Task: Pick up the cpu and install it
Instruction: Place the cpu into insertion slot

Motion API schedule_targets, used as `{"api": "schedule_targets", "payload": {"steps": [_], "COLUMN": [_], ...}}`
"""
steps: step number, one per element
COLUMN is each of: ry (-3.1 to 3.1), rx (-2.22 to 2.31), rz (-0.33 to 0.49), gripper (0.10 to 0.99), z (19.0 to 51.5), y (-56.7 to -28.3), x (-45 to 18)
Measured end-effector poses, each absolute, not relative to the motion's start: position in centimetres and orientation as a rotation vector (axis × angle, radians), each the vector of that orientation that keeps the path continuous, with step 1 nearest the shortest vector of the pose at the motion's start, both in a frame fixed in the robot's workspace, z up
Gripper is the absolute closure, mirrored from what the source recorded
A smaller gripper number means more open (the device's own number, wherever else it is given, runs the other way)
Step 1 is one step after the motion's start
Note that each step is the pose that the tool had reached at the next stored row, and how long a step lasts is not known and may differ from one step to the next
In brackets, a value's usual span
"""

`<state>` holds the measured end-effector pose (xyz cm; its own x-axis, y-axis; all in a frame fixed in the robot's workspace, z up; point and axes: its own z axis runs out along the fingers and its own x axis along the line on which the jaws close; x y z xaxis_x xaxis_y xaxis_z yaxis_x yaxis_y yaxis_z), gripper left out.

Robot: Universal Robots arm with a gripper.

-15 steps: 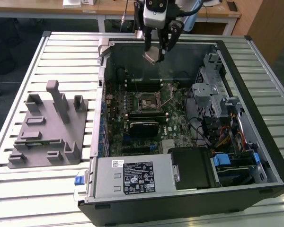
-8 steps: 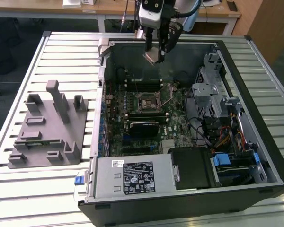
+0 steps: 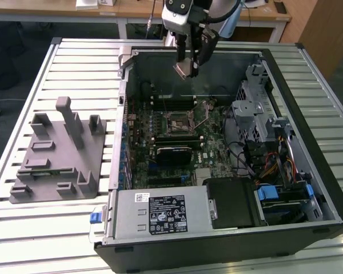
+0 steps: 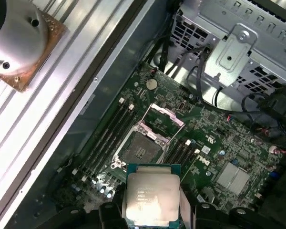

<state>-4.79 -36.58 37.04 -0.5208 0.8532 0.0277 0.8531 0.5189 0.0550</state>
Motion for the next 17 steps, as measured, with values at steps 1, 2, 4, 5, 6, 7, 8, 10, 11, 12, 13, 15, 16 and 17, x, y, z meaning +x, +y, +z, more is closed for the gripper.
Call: {"api": "schedule_targets", "payload": {"steps": [1,2,4,5,6,7,8,10,11,12,13,15,16,17], "ry": [2.723,2.71,2.68,2.665,2.649,2.634,2.619,2.586,2.568,2.552,2.535,2.512,2.503,2.496], "rx": [1.558,1.58,1.627,1.65,1.674,1.697,1.72,1.767,1.792,1.814,1.836,1.867,1.879,1.889], "rz": [0.096,0.096,0.096,0.096,0.096,0.096,0.095,0.095,0.095,0.095,0.095,0.094,0.094,0.093], "gripper": [0.553,0.553,0.553,0.553,0.553,0.553,0.553,0.553,0.553,0.553,0.553,0.553,0.553,0.553], "z": [37.02,37.0,36.95,36.92,36.89,36.86,36.82,36.74,36.69,36.63,36.57,36.37,36.24,36.08], "y": [-36.58,-36.58,-36.57,-36.57,-36.57,-36.57,-36.57,-36.57,-36.57,-36.57,-36.57,-36.54,-36.5,-36.42], "x": [-4.79,-4.79,-4.79,-4.79,-4.79,-4.79,-4.79,-4.79,-4.79,-4.79,-4.79,-4.79,-4.79,-4.79]}}
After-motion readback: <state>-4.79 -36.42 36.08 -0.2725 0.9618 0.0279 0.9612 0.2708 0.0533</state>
